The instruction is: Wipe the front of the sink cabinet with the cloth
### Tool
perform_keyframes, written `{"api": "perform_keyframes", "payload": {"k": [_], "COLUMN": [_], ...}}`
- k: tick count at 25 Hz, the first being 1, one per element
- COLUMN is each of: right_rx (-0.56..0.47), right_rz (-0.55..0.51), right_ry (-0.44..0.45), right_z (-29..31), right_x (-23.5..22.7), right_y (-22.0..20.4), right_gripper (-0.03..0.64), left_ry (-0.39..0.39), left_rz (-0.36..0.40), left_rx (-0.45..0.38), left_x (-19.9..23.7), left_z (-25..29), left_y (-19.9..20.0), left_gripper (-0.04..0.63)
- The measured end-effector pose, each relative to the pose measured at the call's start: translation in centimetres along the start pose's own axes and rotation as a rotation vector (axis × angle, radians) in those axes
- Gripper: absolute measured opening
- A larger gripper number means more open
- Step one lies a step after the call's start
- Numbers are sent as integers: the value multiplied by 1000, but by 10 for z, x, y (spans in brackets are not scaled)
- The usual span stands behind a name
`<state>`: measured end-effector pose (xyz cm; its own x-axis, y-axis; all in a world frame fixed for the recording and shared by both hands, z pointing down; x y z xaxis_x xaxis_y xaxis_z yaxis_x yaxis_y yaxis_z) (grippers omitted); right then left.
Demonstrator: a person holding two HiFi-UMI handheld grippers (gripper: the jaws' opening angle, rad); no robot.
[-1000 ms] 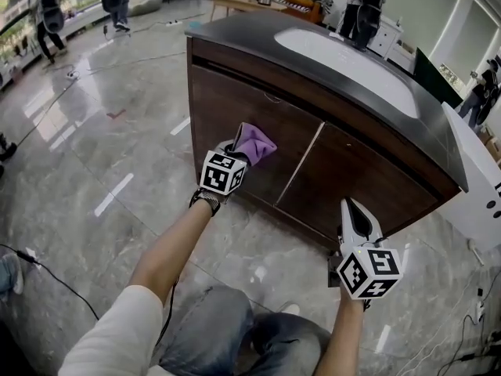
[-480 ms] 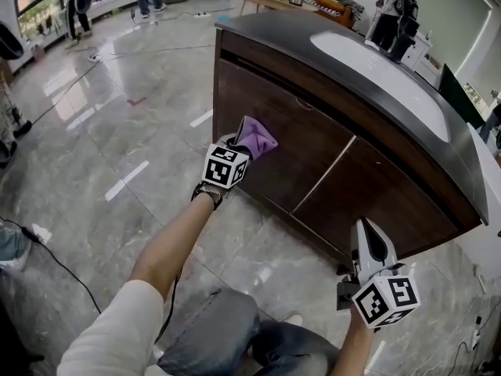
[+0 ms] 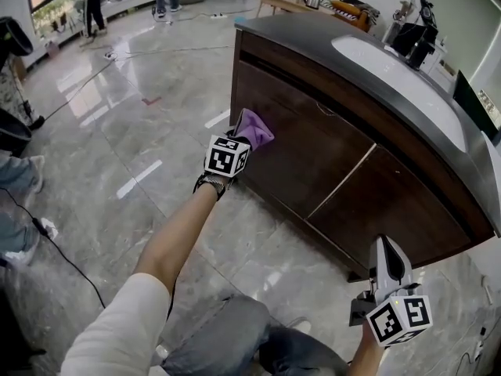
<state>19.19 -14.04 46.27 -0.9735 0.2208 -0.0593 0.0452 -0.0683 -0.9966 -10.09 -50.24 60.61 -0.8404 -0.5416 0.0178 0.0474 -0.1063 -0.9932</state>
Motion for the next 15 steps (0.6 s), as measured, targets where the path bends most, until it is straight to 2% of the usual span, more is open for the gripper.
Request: {"api": "perform_keyframes", "payload": {"k": [10, 15], "right_rx": [4, -6], "right_rz": [-32, -22], "right_ry": [7, 7], "right_z": [0, -4], "right_x": [14, 14], "right_y": [5, -2], "right_gripper": [8, 8], "left_ry": [169, 297], "left_rz": [-2, -9], "left_rx": [21, -17], "left_x": [61, 81], "left_z": [-6, -21], "left_y": [3, -31], "left_gripper": [46, 46]}}
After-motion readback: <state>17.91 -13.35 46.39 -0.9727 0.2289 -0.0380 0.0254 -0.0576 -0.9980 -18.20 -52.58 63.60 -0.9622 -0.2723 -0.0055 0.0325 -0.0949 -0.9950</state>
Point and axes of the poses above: the fingertips, and each gripper's own axes: z forward along the fingers, x to its left, y out of its top, the point moved 7 cm from there along -z, backward along the fingers, and after that the axes turned 5 degrees about -x, right-handed, at the moved point
